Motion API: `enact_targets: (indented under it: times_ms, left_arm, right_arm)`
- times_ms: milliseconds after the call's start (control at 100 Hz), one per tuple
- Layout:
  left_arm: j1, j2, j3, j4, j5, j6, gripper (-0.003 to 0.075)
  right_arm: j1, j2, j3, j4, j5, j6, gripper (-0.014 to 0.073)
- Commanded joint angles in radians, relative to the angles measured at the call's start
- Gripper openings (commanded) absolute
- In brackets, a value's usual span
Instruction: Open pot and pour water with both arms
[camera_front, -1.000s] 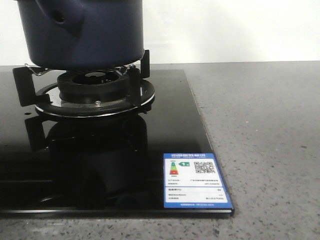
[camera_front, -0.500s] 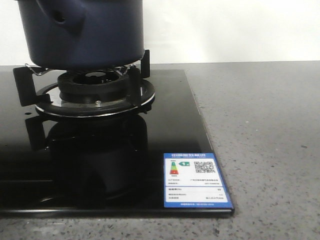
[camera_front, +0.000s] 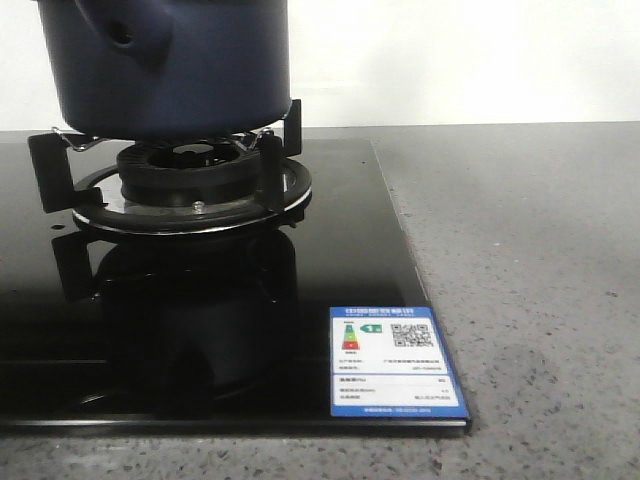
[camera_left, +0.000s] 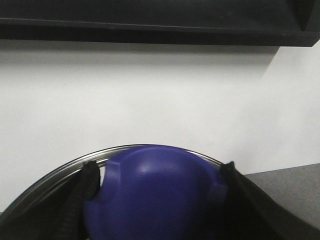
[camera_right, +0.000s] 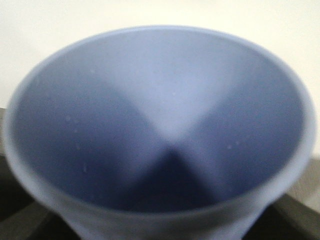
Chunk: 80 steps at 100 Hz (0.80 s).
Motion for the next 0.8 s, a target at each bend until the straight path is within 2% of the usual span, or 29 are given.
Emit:
enact_targets:
  times_ms: [0,40,130,230,260,300,370,470,600,790]
  left_arm:
    - [0.000,-0.028,-0.038,-0.003,-0.113,0.002,0.0359]
    - [0.000,-0.028,-0.038,-0.003,-0.113,0.002,0.0358]
    - [0.000,-0.028,-0.038,-0.003,-0.113,0.002,0.0358]
    - [0.000,-0.028,-0.038,-0.003,-0.113,0.002,0.0358]
    - [0.000,-0.028,-0.038,-0.003,-0.113,0.002,0.0358]
    - [0.000,-0.028,-0.038,-0.003,-0.111,0.002,0.0358]
    - [0.000,-0.028,-0.038,-0.003,-0.111,0.002,0.0358]
    - [0.000,-0.028,-0.038,-0.003,-0.109,0.002,0.0358]
    - [0.000,-0.028,-0.038,-0.003,-0.112,0.002,0.0358]
    - [0.000,-0.028,-0.038,-0.003,-0.115,0.002,0.0359]
  right_arm:
    - [-0.072,-0.088,0.090,-0.127,-0.087,0.170,0.0341]
    - [-0.096,-0.118,0.142,-0.182,-0.106,0.247,0.0341]
    - [-0.149,-0.167,0.257,-0.399,-0.154,0.429,0.0339]
    - [-0.192,-0.179,0.342,-0.661,-0.157,0.704,0.0339]
    - [-0.200,-0.179,0.361,-0.720,-0.145,0.782,0.0339]
    - [-0.206,-0.177,0.384,-0.722,-0.101,0.848,0.0339]
    - [-0.206,-0.164,0.414,-0.722,-0.013,0.895,0.0339]
    - [-0.204,-0.147,0.428,-0.722,0.055,0.895,0.0315]
    - [-0.204,-0.135,0.422,-0.722,0.039,0.895,0.0264]
    - [-0.204,-0.090,0.410,-0.722,-0.079,0.891,0.0163]
